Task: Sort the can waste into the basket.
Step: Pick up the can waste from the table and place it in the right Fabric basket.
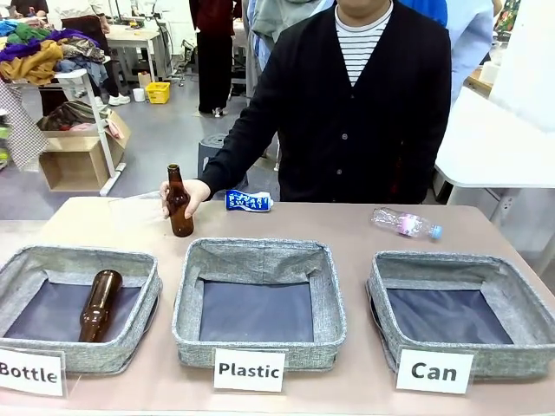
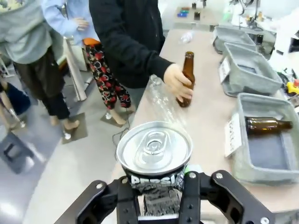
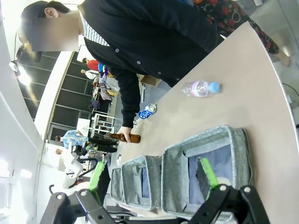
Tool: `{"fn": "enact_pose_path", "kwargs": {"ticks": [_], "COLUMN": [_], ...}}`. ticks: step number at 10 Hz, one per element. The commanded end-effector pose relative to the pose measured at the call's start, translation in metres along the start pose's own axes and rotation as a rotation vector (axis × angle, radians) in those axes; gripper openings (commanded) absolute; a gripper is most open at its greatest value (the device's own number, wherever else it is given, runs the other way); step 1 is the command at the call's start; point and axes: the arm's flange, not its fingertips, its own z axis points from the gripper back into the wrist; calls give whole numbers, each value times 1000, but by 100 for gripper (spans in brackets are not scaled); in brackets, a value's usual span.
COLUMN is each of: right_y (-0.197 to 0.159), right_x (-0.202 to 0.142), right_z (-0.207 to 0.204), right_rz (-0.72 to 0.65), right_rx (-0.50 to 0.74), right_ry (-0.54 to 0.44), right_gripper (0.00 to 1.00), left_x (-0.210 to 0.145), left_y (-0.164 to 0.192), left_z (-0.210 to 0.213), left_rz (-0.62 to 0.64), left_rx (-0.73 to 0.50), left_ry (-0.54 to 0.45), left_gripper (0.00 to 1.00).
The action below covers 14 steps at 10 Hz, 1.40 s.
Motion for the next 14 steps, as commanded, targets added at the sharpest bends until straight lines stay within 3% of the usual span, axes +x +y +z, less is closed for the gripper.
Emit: {"fn": "enact_pose_path", "kwargs": {"ticks": [1,2,3,5,6,7,8,9,10,12,13,14], "right_y": [0,0,0,0,0,0,0,0,0,0,0,0], "right_x": [4,4,4,4,4,4,4,4,4,4,4,4], "right_z": [-1,-1,-1,-1,-1,-1,-1,-1,-1,-1,-1,-1], "right_rz": [23,23,23,23,23,23,23,23,23,23,23,23], "right_rx": [22,22,22,22,22,22,22,22,22,22,22,22], "right_ry": [-16,-16,-16,-16,-16,-16,-16,-16,-16,-16,-16,-16], "right_gripper": [100,100,100,100,100,100,100,100,100,100,100,100], "left_x": [-19,-19,-9,-9,-21,-8,10,25,30,23,14,10], "left_y": [-46,-61,-22,-22,-36,-35,-70,-132,-178,-238,-245,-244], "left_z": [-2,3,31,31,35,10,-8,-14,-16,-1,25,60], "left_rz": [53,42,34,34,51,52,-1,-80,-164,-258,-287,-287], "left_rx": [30,43,20,20,27,-66,-169,-384,-418,-366,-371,-387], "left_ry": [-24,-65,-7,-7,-23,-14,28,65,129,175,154,55], "left_gripper": [0,0,0,0,31,31,31,31,31,31,31,31]}}
